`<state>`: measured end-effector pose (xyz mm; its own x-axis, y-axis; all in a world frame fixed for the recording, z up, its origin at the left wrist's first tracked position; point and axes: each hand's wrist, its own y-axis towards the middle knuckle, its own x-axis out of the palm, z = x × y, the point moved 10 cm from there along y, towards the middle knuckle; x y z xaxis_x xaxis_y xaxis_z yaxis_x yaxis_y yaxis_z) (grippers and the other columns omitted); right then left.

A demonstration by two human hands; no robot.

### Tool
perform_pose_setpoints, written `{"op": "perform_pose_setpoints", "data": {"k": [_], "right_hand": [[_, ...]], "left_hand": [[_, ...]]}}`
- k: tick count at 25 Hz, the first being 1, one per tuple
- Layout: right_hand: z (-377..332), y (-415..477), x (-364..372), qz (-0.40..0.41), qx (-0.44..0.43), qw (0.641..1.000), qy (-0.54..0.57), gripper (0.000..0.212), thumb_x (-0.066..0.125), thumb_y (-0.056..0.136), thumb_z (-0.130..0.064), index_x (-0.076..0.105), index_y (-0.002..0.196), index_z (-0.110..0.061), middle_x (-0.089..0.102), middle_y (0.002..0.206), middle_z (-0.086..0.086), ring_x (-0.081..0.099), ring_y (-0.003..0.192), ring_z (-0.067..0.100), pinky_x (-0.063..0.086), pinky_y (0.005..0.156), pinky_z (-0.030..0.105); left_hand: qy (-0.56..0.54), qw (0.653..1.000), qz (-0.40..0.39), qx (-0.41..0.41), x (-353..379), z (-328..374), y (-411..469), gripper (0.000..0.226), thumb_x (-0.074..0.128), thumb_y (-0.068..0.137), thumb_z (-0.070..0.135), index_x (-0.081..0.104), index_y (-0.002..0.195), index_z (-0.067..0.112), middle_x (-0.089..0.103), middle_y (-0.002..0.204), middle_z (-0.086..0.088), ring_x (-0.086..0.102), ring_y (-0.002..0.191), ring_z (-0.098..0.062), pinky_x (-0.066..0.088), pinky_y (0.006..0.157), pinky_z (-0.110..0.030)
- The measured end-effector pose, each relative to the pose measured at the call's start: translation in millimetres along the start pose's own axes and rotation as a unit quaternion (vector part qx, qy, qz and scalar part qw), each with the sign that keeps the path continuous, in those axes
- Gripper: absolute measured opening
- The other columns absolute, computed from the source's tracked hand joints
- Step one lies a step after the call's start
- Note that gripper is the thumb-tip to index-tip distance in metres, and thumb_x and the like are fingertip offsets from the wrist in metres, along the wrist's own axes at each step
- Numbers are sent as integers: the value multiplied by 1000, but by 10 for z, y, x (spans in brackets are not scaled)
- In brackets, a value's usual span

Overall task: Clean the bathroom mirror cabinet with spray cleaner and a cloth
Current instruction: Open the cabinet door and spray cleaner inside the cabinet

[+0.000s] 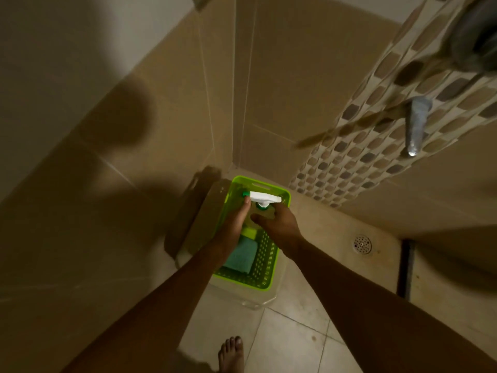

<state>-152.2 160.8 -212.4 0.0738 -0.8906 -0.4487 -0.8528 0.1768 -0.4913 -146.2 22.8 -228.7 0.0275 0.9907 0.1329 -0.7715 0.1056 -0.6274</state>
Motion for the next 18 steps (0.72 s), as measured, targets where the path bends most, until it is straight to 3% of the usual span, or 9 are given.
{"op": "perform_pose_setpoints", "data": {"k": [1,5,8,11,14,16,18], "right_hand": [[4,58,32,11,-6,1000,-24,54,81,84,-24,61,133,-18,66,125,1,63,112,19,51,94,36],[-59,163,53,22,-49,993,-104,50,75,90,-35,62,135,-18,68,128,4,63,116,24,41,79,28],[-172,115,-64,24,-99,986,-131,44,74,89,-40,68,129,-22,71,123,3,65,112,24,47,81,31],[-426,-106,-352,38,-155,980,-116,41,74,86,-44,72,121,-24,74,118,-1,67,109,21,53,86,36],[-765,-497,-805,26,-202,974,-102,45,72,83,-54,74,117,-24,75,110,-2,69,101,17,55,83,38],[-973,-872,-1264,24,-227,971,-77,50,66,79,-65,73,111,-27,76,101,-4,70,93,16,57,80,45],[-1140,-1355,-1839,32,-253,966,-40,40,69,81,-61,73,103,-27,75,92,-1,71,85,20,57,77,52]], "left_hand": [[11,1000,1,-2,-6,-52,67,40,36,108,48,49,142,33,57,117,26,60,101,18,43,80,-4],[32,999,-19,3,16,-78,66,43,39,101,59,60,133,39,66,110,35,61,115,10,44,83,-8],[39,998,-30,34,85,81,-69,23,40,109,42,61,118,45,69,101,40,61,103,20,44,84,-6],[82,993,-32,75,213,388,-352,23,40,111,28,56,111,44,68,94,38,59,98,23,41,82,-1],[157,980,-51,107,393,709,-814,19,47,106,45,55,123,46,59,119,31,53,103,26,38,88,-1],[209,967,-72,124,636,950,-1239,58,59,88,71,52,141,48,51,145,24,47,128,12,35,109,-18],[234,955,-80,165,988,1238,-1752,87,67,74,81,45,151,45,43,156,17,39,142,-2,33,115,-29]]}}
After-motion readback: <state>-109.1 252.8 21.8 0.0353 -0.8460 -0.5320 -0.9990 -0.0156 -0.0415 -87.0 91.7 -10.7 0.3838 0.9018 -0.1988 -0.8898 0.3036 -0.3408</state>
